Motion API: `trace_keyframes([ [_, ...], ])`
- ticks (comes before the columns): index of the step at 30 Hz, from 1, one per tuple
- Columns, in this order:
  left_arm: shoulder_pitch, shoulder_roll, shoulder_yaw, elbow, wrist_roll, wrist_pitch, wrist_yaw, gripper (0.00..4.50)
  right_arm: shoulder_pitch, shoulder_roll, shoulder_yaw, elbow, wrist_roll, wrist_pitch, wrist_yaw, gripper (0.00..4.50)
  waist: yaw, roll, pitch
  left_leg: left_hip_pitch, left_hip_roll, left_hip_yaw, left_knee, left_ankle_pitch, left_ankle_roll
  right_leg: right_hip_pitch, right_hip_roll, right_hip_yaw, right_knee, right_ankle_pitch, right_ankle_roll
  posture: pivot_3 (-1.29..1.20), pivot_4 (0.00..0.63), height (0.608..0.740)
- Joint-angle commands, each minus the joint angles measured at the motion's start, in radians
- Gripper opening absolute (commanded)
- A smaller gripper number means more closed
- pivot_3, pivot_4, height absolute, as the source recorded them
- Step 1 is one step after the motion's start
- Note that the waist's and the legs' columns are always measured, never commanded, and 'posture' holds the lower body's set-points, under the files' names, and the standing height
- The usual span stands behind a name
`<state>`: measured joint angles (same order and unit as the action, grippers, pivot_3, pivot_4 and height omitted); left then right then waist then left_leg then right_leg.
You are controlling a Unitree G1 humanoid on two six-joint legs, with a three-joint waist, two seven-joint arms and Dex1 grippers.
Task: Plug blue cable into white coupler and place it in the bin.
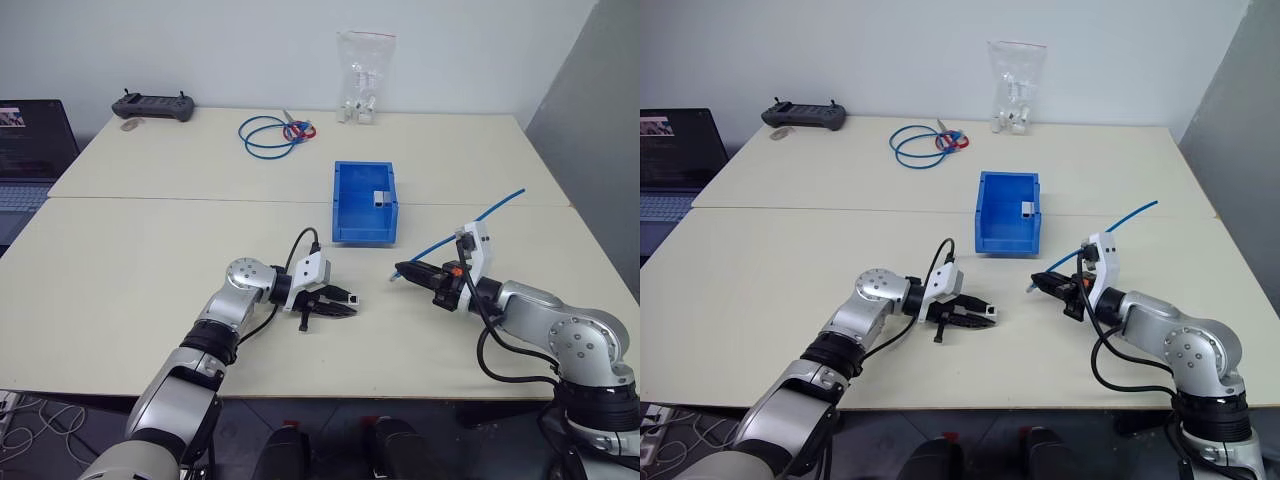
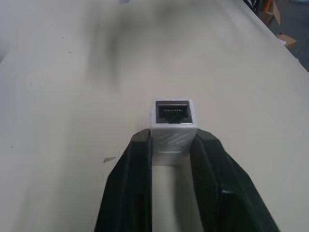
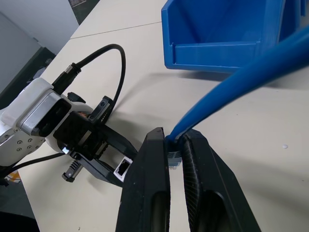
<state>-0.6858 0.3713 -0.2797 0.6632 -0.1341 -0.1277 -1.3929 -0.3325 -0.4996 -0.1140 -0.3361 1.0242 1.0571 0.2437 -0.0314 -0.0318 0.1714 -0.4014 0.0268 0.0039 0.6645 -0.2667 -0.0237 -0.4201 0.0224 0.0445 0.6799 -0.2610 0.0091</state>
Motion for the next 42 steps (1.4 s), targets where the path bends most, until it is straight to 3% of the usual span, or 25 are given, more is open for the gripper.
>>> trace_keyframes([
  [1, -0.006, -0.004, 0.026, -0.021, -0.009, 0.021, 0.014, 0.75, -0.030, -0.057, 0.096, -0.121, -0.102, -0.063, 0.099, 0.11, -0.001, 0.000, 0.000, 0.000, 0.000, 0.000, 0.000, 0.000, 0.000, 0.000, 0.000, 0.000, 0.000, 0.000, 0.000, 0.00, 0.150, 0.740],
  [5, 0.012, -0.006, 0.018, -0.048, -0.002, 0.041, 0.018, 0.75, -0.067, -0.095, 0.227, -0.167, -0.199, -0.134, 0.238, 0.11, -0.002, 0.000, 0.000, 0.000, 0.001, -0.001, 0.000, 0.000, 0.000, 0.000, 0.001, 0.000, 0.000, 0.000, 0.000, 0.00, 0.150, 0.740],
  [15, 0.027, 0.003, 0.019, -0.089, -0.004, 0.068, 0.017, 0.75, -0.117, -0.087, 0.387, -0.047, -0.436, -0.327, 0.427, 0.11, 0.001, 0.000, 0.000, 0.000, 0.000, 0.000, 0.000, 0.000, 0.000, 0.000, 0.001, -0.001, 0.000, 0.000, 0.000, 0.00, 0.150, 0.740],
  [42, 0.062, 0.024, 0.022, -0.158, -0.006, 0.097, 0.040, 0.75, -0.151, -0.006, 0.438, 0.134, -0.655, -0.439, 0.592, 0.11, 0.001, 0.000, 0.000, 0.001, 0.000, -0.001, 0.001, 0.000, 0.000, 0.000, 0.000, -0.001, 0.001, 0.000, 0.000, 0.00, 0.150, 0.740],
])
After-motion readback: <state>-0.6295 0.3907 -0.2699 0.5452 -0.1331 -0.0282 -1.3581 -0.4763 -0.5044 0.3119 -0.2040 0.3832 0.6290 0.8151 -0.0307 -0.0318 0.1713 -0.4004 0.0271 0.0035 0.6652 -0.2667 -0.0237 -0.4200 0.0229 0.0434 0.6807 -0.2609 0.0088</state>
